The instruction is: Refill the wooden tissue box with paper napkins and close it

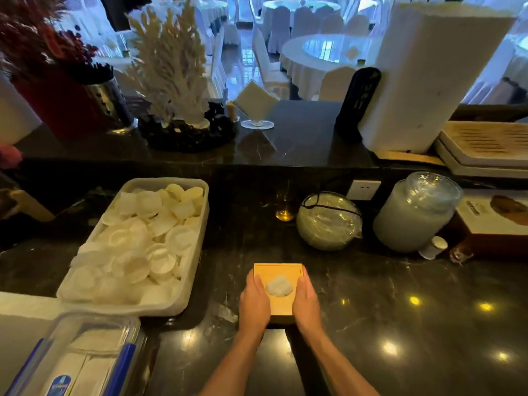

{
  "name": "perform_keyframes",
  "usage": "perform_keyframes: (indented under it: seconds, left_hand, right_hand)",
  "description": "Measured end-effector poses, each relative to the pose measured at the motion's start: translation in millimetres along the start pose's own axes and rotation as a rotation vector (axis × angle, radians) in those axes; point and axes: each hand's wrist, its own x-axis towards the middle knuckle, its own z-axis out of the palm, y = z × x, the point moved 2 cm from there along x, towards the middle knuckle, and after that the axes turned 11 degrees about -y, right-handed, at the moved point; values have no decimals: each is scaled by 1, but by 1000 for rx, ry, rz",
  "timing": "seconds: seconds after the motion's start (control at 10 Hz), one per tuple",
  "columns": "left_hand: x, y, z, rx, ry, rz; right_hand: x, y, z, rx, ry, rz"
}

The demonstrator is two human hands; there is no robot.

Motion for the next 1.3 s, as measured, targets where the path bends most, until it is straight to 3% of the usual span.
perform_keyframes:
  seconds: [0.3, 1.1, 1.2, 1.3]
  left_hand:
    - [97, 38, -15, 85, 50, -12]
    - [100, 32, -13, 15, 50, 61]
    - [113, 30, -19, 41, -69, 12]
    - [100, 13, -32, -139, -239, -70]
  right_hand:
    - [98, -41, 12, -188, 64, 37]
    - [91, -49, 13, -355, 111, 109]
    - [96, -55, 9, -188, -36, 114]
    - [77, -46, -5, 177, -201, 234]
